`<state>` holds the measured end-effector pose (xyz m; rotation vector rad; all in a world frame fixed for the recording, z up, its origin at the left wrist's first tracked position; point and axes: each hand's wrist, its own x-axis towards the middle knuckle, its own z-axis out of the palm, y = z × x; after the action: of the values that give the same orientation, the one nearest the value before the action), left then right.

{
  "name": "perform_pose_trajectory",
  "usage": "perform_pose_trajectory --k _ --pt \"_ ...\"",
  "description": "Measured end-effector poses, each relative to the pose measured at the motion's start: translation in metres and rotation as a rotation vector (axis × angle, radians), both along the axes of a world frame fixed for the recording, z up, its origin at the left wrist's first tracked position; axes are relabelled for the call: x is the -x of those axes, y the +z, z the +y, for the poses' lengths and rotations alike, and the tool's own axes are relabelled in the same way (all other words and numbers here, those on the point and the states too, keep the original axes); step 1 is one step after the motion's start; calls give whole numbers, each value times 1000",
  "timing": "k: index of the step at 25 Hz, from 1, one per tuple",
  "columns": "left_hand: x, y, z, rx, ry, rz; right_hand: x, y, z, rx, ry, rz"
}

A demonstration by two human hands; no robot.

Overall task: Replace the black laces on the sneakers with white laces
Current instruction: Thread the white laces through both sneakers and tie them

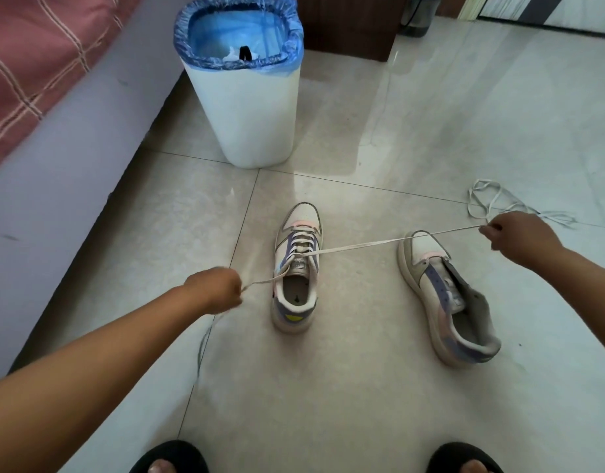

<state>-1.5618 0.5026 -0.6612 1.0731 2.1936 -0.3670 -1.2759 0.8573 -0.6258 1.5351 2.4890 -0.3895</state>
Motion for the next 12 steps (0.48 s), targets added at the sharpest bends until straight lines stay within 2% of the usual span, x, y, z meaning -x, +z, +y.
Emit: perform_pose_trajectory --k 2,3,4,6,9,12 --pt "-14 12 20 -362 81 49 13 -3 -11 355 -318 246" --pt "-24 18 31 -491 160 13 22 -6 -23 570 -477 355" --pt "-34 21 42 -554 251 -69 32 -10 -39 766 -592 449" --pt "-49 21 59 -553 403 -244 55 -19 -75 1035 -700 578" --pt "-59 14 68 -522 486 -299 88 -28 -119 1172 -736 724" --pt "-64 7 71 -533 551 -298 111 -34 -146 1103 -633 694"
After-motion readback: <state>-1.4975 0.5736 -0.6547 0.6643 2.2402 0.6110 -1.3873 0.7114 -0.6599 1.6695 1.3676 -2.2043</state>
